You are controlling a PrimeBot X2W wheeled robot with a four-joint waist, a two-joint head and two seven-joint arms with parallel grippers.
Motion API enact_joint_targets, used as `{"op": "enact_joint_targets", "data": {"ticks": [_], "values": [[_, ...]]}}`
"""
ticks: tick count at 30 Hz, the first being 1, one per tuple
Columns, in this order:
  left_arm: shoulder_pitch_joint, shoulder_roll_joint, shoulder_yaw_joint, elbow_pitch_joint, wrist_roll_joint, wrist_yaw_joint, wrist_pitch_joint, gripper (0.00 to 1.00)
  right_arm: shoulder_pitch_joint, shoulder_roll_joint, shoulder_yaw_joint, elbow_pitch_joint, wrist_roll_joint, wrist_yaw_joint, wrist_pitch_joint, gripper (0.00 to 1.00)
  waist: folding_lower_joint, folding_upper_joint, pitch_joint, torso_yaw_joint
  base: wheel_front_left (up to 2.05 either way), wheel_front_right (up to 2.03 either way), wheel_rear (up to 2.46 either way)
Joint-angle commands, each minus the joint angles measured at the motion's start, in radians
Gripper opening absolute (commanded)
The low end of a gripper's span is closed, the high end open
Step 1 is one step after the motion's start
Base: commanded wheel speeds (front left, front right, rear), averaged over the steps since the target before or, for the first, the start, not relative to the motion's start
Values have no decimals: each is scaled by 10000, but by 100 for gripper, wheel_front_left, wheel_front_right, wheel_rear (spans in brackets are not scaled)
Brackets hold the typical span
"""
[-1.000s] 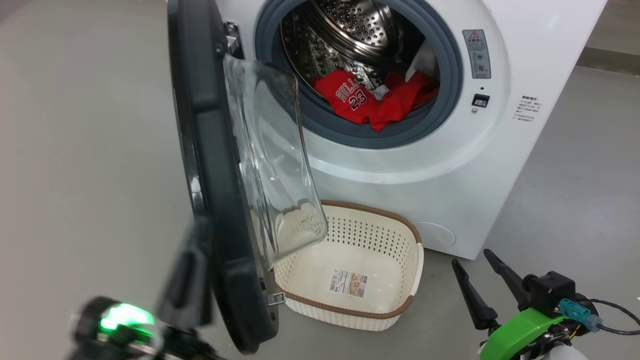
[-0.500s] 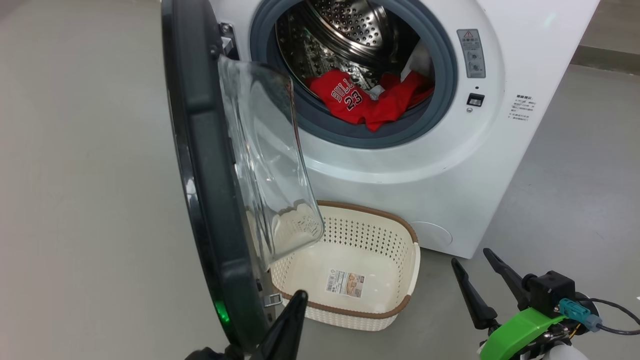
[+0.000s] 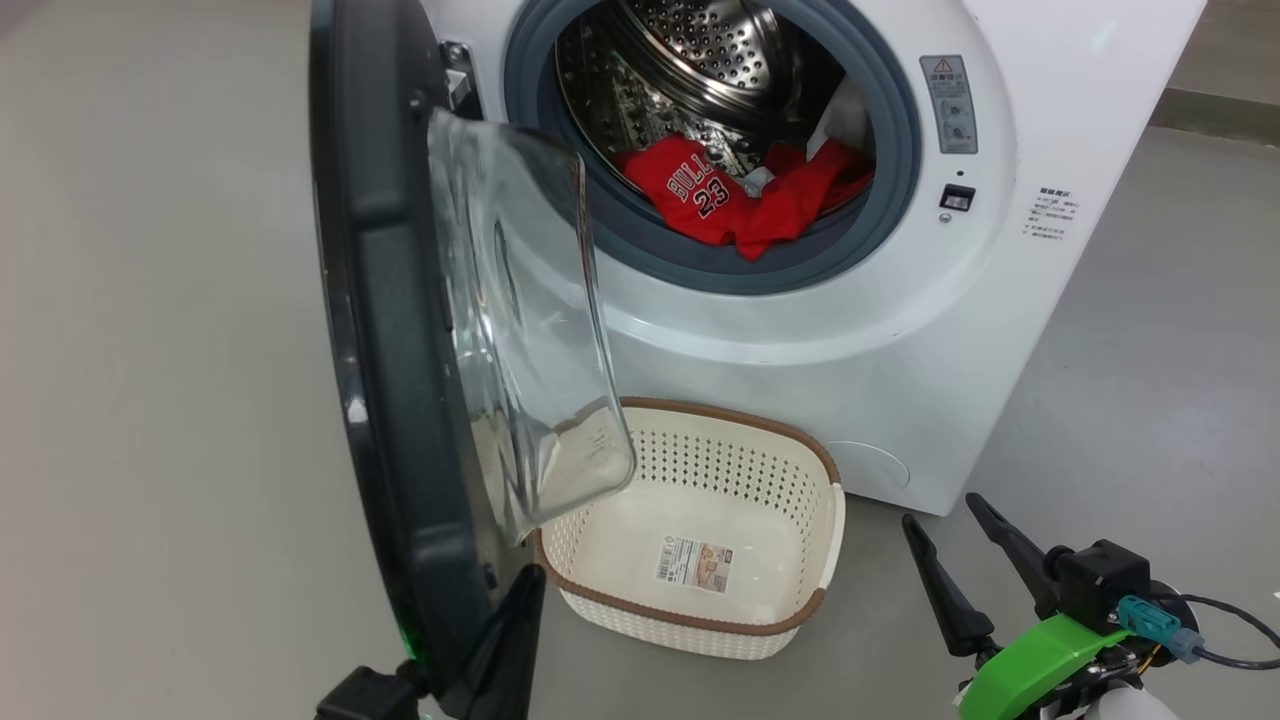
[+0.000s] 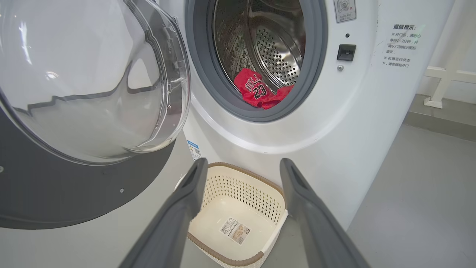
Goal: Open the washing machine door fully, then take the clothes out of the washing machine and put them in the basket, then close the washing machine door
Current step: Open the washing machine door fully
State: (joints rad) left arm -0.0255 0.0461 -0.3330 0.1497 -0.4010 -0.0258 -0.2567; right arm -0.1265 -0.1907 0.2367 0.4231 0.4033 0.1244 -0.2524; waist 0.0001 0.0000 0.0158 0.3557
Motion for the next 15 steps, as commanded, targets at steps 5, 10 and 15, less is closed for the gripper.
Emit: {"op": "enact_joint_targets", "data": {"ticks": [5,10,15], "values": [[-151,41,987,-113,54,107,-51,0,-189,-112,127,-294,-113,63,-93,100,0,0,5,113,0,0,0],[32,45,1429,-213,131,136,-51,0,-196,-89,170,-338,-126,63,-93,100,0,0,47,205,0,0,0],[196,212,2275,-262,235,202,-51,0,-226,-93,223,-370,-137,63,-93,100,0,0,109,330,0,0,0]]}}
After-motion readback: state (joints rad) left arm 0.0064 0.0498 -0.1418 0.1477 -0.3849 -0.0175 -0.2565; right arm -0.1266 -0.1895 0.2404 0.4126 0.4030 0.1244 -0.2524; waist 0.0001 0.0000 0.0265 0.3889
